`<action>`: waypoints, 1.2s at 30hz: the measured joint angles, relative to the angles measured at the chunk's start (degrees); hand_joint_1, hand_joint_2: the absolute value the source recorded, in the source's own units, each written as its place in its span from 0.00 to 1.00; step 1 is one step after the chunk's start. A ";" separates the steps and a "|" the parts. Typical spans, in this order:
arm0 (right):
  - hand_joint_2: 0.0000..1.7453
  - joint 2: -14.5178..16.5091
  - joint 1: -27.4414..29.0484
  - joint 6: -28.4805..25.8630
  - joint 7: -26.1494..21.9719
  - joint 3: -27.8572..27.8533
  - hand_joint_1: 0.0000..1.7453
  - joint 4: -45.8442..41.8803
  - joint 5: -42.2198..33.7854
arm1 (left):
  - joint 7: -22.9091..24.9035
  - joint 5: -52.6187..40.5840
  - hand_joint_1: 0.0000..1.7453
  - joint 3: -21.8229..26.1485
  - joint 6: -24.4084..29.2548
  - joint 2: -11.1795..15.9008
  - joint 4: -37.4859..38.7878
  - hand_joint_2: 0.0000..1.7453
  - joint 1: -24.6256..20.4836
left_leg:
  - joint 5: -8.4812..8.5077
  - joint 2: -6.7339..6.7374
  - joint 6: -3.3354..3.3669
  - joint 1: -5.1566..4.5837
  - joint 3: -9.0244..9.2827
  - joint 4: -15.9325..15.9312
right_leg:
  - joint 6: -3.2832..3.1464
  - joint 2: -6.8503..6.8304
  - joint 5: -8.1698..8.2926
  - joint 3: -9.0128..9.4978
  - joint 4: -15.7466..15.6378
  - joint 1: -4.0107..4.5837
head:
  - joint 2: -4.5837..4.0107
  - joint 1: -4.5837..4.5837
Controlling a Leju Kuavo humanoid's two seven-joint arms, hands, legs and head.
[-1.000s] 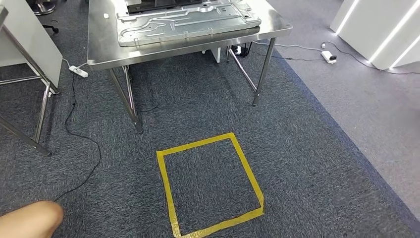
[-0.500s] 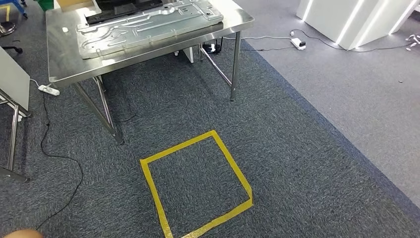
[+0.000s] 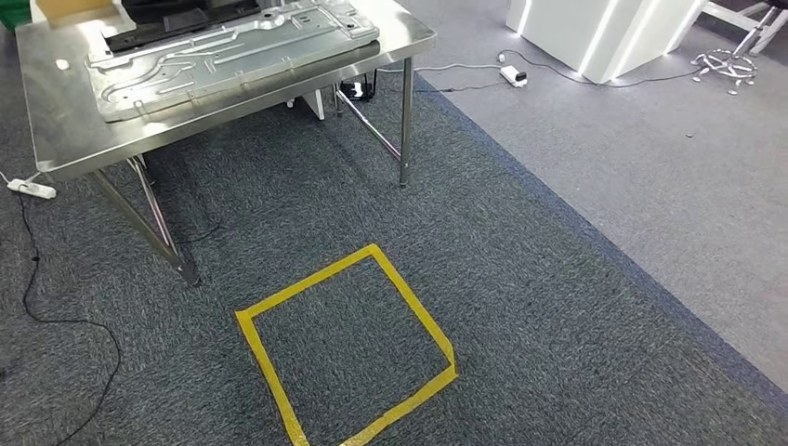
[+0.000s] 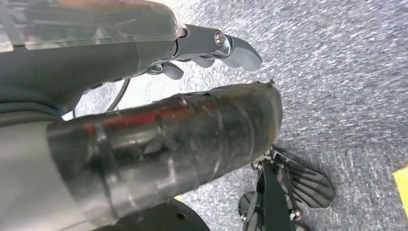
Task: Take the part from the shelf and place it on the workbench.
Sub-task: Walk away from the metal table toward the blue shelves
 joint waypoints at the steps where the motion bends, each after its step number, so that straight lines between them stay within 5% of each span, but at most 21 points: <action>1: 0.00 0.01 -0.04 0.01 -0.03 -0.04 0.00 0.00 -0.03 | 0.00 0.03 0.00 0.01 -0.02 -0.01 0.00 0.00 0.04 | -0.02 0.45 0.19 -0.07 -0.03 -0.03 | 0.20 -0.79 -1.92 -1.85 3.76 -0.03 | 0.00 0.03; 3: 0.00 0.05 -0.05 0.05 -0.15 -0.19 0.00 0.01 -0.18 | 0.01 0.12 0.00 0.01 -0.05 -0.01 0.00 0.00 0.12 | -0.11 1.42 0.29 -0.17 -0.04 0.00 | 0.53 -1.33 -4.04 -4.81 9.83 -0.29 | 0.00 0.02; 4: 0.00 0.07 -0.01 0.08 -0.23 -0.30 0.00 0.01 -0.27 | 0.02 0.16 0.00 0.01 -0.05 -0.02 0.00 0.00 0.12 | -0.18 1.87 0.27 -0.19 0.00 0.03 | 0.63 -1.48 -3.52 -4.97 10.22 -0.41 | 0.00 0.01; 7: 0.00 0.10 0.02 0.09 -0.49 -0.47 0.00 0.02 -0.34 | 0.02 0.19 0.00 0.01 -0.08 -0.04 0.00 0.00 0.07 | -0.53 2.93 -0.17 -0.24 0.35 0.19 | 0.37 -2.92 1.55 0.03 0.63 -0.46 | 0.00 0.02; 9: 0.00 0.10 -0.12 0.08 -0.60 -0.48 0.00 0.01 -0.32 | 0.01 0.18 0.00 0.01 -0.11 -0.06 0.00 0.00 0.00 | -0.88 3.48 -0.77 -0.45 0.52 0.39 | -0.18 -4.07 3.07 2.62 -4.67 -0.10 | 0.00 0.00; 13: 0.00 0.14 -0.08 0.03 -0.65 -0.56 0.00 0.00 -0.28 | -0.04 0.18 0.00 -0.02 -0.12 -0.06 0.00 0.00 -0.17 | -1.76 3.84 -2.04 -0.46 0.74 0.92 | -1.36 -3.12 3.42 3.00 -5.99 -0.07 | 0.00 -0.03; 15: 0.00 0.20 -0.14 0.01 -0.68 -0.58 0.00 0.00 -0.25 | -0.05 0.18 0.00 -0.02 -0.12 -0.06 0.00 0.00 -0.12 | -4.50 2.37 -2.54 -0.26 -0.98 4.95 | -2.05 -2.50 3.74 3.15 -6.39 -0.33 | 0.00 -0.05; 18: 0.00 0.32 -0.16 0.03 -0.71 -0.62 0.00 0.00 -0.22 | -0.03 0.21 0.00 -0.01 -0.12 -0.06 0.00 0.00 0.00 | -9.19 0.95 -2.95 -0.18 -6.00 15.50 | -2.39 -1.47 3.76 3.00 -6.30 -0.15 | 0.00 -0.07; 20: 0.00 0.36 -0.12 0.04 -0.71 -0.69 0.00 0.00 -0.22 | 0.01 0.25 0.00 -0.01 -0.12 -0.06 0.00 0.00 0.12 | -7.92 0.87 -2.97 -0.15 -6.54 16.15 | -2.40 -0.56 3.69 2.98 -6.07 -0.09 | 0.00 -0.06; 22: 0.00 0.39 -0.10 0.05 -0.72 -0.73 0.00 0.00 -0.22 | 0.04 0.25 0.00 -0.01 -0.12 -0.06 0.00 0.00 0.15 | -3.72 0.50 -2.78 -0.11 -3.66 9.56 | -2.23 0.42 3.52 2.99 -5.70 -0.09 | 0.00 -0.07; 24: 0.00 0.45 -0.13 0.05 -0.73 -0.74 0.00 0.00 -0.22 | 0.03 0.24 0.00 -0.01 -0.12 -0.05 0.00 0.00 0.09 | -1.37 -0.77 -2.38 -0.15 -0.89 3.22 | -1.78 1.15 3.34 2.79 -5.29 0.01 | 0.00 -0.07; 26: 0.00 0.50 -0.14 0.05 -0.73 -0.76 0.00 0.00 -0.22 | 0.02 0.24 0.00 -0.01 -0.12 -0.04 0.00 0.00 -0.02 | -1.31 -1.47 -1.84 -0.30 -0.28 1.55 | -1.16 1.57 3.43 2.46 -5.16 0.03 | 0.00 -0.05; 29: 0.00 0.51 -0.02 0.10 -0.75 -0.80 0.00 0.00 -0.22 | 0.03 0.27 0.00 -0.01 -0.12 -0.04 0.00 0.00 -0.09 | -0.70 -0.59 -0.68 -0.32 -0.13 0.95 | -0.26 1.48 3.28 2.20 -4.92 -0.16 | 0.00 -0.04; 31: 0.00 0.51 -0.04 0.11 -0.84 -0.82 0.00 0.00 -0.22 | 0.06 0.31 0.00 -0.01 -0.13 -0.05 0.00 0.00 -0.04 | -0.30 0.23 0.08 -0.23 -0.04 0.42 | 0.17 0.00 0.67 0.34 -0.81 -0.27 | 0.00 -0.01; 34: 0.00 0.51 -0.08 0.12 -1.01 -0.84 0.00 0.01 -0.22 | 0.14 0.33 0.00 -0.01 -0.14 -0.06 0.00 0.00 0.06 | -0.30 1.54 0.39 -0.46 -0.15 0.37 | 0.65 -1.39 -3.77 -4.60 9.55 -0.38 | 0.00 -0.01; 36: 0.00 0.51 0.02 0.13 -1.03 -0.84 0.00 0.02 -0.22 | 0.17 0.33 0.00 -0.01 -0.16 -0.06 0.00 0.00 0.06 | -0.39 2.29 0.39 -0.56 -0.06 0.39 | 0.57 -1.64 -2.08 -4.06 8.68 -0.38 | 0.00 -0.01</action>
